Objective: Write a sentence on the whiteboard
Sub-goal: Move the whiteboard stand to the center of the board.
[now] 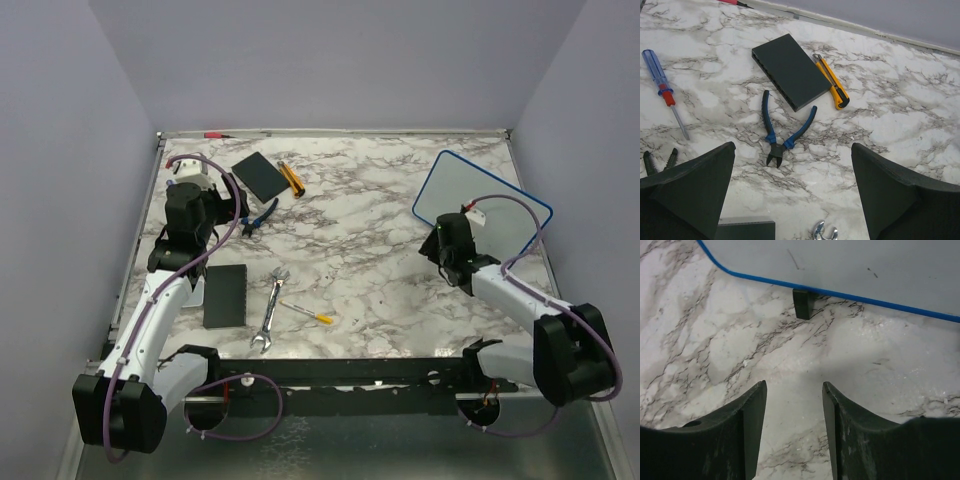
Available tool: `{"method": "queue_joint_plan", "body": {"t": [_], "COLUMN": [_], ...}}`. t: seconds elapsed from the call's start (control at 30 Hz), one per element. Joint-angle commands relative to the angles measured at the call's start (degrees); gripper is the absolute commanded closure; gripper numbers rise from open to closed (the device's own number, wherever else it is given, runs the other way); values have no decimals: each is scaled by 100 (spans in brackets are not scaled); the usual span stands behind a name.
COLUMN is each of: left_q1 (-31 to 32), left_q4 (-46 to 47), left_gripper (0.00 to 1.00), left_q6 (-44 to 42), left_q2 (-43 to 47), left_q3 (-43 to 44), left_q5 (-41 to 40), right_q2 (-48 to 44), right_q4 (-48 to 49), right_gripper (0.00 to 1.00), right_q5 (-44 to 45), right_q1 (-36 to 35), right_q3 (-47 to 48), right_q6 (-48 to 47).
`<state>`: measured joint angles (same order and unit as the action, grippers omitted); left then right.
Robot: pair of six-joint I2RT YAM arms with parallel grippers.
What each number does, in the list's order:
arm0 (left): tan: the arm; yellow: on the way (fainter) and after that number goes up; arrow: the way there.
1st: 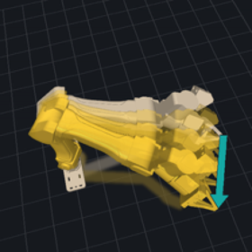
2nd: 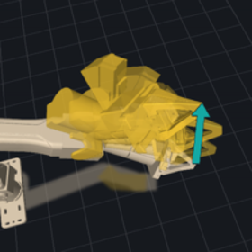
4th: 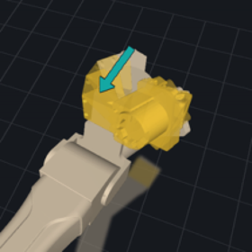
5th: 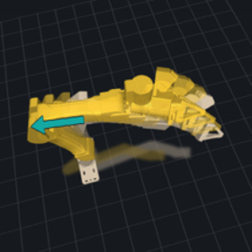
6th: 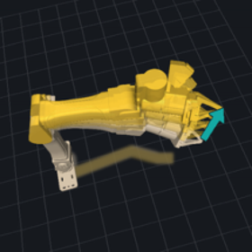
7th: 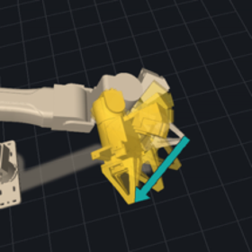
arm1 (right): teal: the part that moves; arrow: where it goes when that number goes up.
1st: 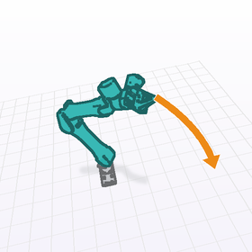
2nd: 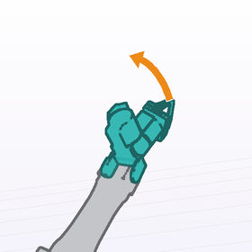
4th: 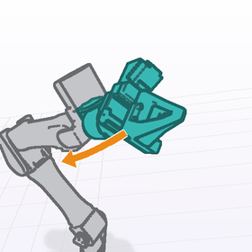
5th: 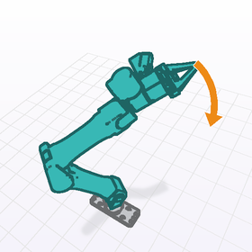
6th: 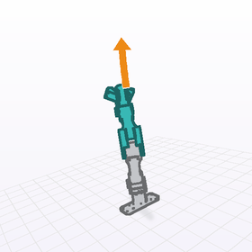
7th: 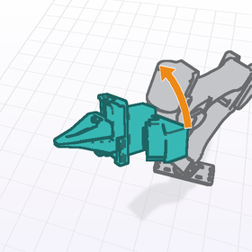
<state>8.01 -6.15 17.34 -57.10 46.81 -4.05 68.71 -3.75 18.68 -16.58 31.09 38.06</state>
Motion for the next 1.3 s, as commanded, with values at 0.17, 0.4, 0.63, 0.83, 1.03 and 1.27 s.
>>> {"method": "queue_joint_plan", "body": {"t": [0.17,0.4,0.63,0.83,1.03,1.27], "left_q1": [108,116,116,113,114,115], "left_q4": [-10,-12,-10,-26,-38,-57], "left_gripper": [1,1,1,1,1,1], "left_q6": [-35,-64,-69,-82,-96,-114], "left_q2": [34,32,32,49,93,153], "left_q3": [-40,-31,-29,-31,-23,-22], "left_q5": [220,186,181,177,164,111], "right_q2": [932,1744,2330,2514,2676,2802], "right_q4": [1276,1447,1444,1115,745,523], "right_gripper": [50,53,56,59,59,62], "right_q5": [1164,1540,1578,1792,1903,1912], "right_q1": [-38,-36,-34,-38,-32,-27], "right_q3": [237,580,930,1146,1373,1525], "right_q6": [195,140,116,312,468,541]}}
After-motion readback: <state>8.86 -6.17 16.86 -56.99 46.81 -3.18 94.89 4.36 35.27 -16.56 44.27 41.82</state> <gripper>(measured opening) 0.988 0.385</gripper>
